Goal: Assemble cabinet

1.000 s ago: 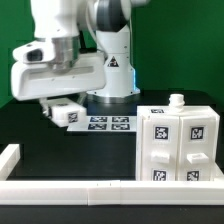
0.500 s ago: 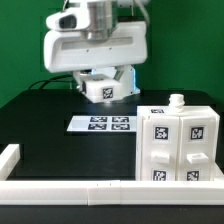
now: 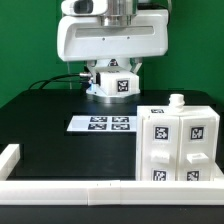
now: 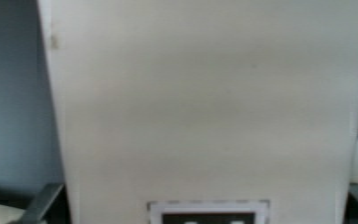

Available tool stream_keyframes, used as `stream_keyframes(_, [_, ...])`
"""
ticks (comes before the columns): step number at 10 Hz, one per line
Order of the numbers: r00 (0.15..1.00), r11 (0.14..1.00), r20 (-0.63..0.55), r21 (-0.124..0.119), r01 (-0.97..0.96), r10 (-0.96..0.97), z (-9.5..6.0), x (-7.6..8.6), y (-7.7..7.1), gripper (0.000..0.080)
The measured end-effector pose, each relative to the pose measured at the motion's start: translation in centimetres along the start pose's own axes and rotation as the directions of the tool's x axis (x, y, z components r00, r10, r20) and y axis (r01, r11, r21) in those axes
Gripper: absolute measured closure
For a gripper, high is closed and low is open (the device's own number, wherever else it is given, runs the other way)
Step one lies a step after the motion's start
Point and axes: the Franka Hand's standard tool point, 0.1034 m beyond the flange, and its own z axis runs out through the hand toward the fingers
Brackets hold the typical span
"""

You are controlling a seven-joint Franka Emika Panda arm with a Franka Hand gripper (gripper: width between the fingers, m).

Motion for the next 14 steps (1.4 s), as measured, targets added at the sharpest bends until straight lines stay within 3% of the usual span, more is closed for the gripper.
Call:
stream_keyframes(2, [1.0, 1.0, 0.002, 0.001, 0.001, -0.001, 0.0, 0.0, -0.1, 0.0251])
stream_keyframes(3, [1.0, 1.0, 0.004, 0.003, 0.001, -0.001, -0.7, 0.9, -0.7, 0.0251])
stream_keyframes(7, [0.999, 1.0, -0.045, 0.0, 0.006, -0.006, -3.3, 7.5, -3.7, 0.0251])
stream_keyframes(8, [0.998, 1.0, -0.053, 0.0, 0.019, -0.019, -3.4, 8.3, -4.3, 0.0251])
stream_keyframes(12, [0.999, 1.0, -0.046, 0.001, 0.018, -0.018, -3.0, 8.0, -4.1, 0.0251])
stream_keyframes(14, [0.999, 1.0, -0.037, 0.006, 0.026, -0.026, -2.9, 9.4, -4.2, 0.0251])
